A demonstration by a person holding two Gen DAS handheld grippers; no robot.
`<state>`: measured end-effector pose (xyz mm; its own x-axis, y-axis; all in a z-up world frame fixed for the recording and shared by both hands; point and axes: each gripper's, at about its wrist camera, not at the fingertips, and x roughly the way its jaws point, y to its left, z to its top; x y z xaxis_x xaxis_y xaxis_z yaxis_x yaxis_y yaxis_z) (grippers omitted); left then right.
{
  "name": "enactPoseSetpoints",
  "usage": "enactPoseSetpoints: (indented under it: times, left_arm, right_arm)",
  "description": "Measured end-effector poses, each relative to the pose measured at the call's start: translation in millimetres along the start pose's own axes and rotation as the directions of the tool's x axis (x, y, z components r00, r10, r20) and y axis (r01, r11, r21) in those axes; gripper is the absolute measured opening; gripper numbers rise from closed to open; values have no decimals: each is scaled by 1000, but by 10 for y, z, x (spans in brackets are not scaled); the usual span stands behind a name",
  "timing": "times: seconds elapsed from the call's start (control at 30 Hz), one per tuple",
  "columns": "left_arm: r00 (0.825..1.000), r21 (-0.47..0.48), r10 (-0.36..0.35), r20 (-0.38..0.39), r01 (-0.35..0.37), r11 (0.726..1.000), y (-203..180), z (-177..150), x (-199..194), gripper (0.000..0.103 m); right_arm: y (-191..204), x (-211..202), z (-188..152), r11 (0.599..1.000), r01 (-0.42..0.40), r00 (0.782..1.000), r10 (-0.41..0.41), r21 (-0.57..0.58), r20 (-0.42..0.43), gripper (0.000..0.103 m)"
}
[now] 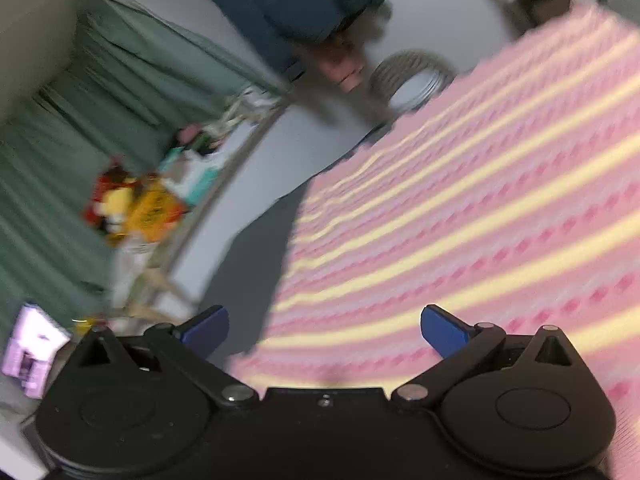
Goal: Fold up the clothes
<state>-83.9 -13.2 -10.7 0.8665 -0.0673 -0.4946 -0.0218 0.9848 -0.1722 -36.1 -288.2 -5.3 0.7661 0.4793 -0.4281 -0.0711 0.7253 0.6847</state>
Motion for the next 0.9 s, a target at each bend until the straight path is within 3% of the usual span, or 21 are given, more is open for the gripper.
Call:
enactPoseSetpoints:
  times: [0.1,0.17,0.33,0.5,0.9]
  left_arm:
    - [1000,1,-1,-24,1,1000,-136,-215,236,102]
    - [998,67,-15,-60,19,998,-309,-338,384,102]
    - [992,195,-3,-123,28,980,-518,-409,508,103]
    - [994,255,39,-100,-12,967,-635,-432,458,103]
    - [993,241,31,-110,-4,971,-601,-413,469,103]
  right_arm:
    - [78,8,-60,982,122,992,-116,-141,55,103]
    - [127,14,-98,954,197,979,-180,-225,95,103]
    - [242,47,-208,930,167,986,-155,-326,64,103]
    - [242,18,-178,945,142,990,-135,-294,47,103]
    - [49,28,-117,954,233,972,-223,-189,75,103]
